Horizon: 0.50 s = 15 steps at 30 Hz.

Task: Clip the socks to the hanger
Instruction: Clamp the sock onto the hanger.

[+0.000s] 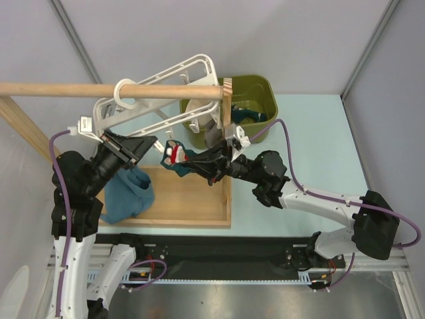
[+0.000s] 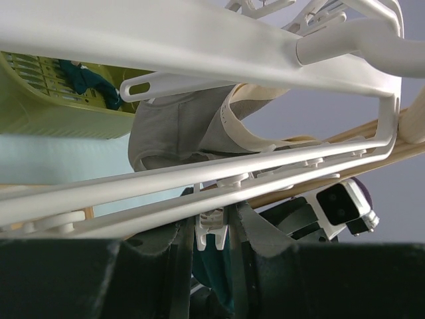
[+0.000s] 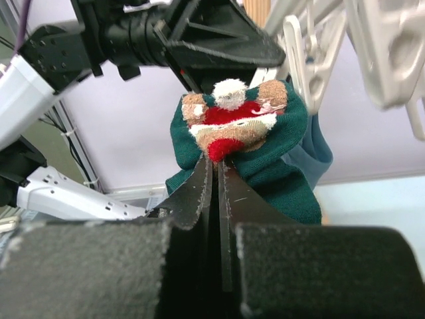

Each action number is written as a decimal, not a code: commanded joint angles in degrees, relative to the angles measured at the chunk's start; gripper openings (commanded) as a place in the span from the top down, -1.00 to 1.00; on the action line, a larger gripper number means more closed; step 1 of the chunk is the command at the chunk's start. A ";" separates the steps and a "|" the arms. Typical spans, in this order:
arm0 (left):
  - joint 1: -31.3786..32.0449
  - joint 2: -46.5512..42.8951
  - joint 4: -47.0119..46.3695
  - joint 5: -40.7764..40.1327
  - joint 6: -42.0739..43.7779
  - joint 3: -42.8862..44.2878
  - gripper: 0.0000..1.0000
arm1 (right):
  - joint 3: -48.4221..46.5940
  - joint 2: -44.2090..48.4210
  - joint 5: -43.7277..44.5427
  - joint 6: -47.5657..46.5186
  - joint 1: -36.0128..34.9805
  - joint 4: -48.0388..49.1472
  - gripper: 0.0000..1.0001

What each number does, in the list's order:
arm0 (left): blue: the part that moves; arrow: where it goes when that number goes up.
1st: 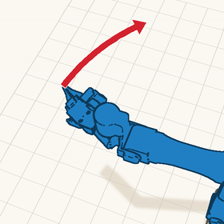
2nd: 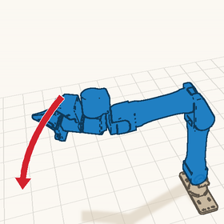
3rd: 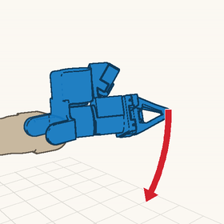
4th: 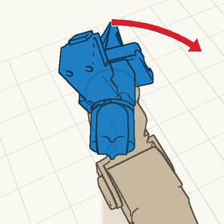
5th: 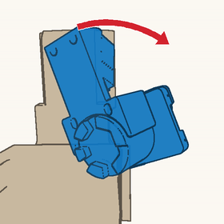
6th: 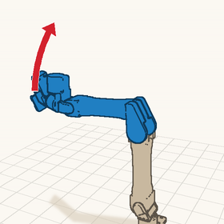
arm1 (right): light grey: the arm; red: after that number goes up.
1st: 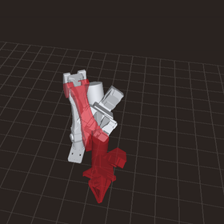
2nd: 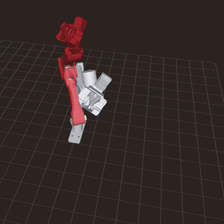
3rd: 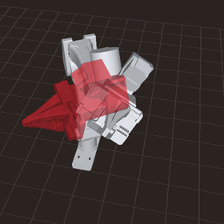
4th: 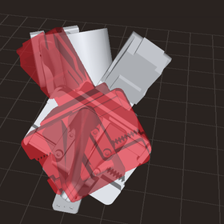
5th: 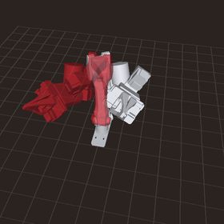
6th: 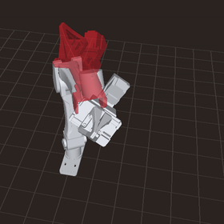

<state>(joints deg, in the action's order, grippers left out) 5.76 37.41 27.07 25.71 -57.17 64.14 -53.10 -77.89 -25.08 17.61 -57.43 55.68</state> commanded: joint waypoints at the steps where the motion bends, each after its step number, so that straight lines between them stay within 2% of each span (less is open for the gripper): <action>1: 0.75 0.38 3.60 5.93 -0.58 -1.21 1.00 | 1.15 0.02 0.12 0.32 0.21 3.38 1.00; 15: 0.74 0.47 3.43 6.19 -0.67 -1.91 1.00 | 0.11 -0.42 -0.32 1.20 0.48 4.17 1.00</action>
<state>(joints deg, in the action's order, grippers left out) 5.76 37.21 26.13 25.74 -57.58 63.55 -51.20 -78.13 -25.12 18.44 -57.14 55.96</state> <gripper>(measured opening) 0.276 0.023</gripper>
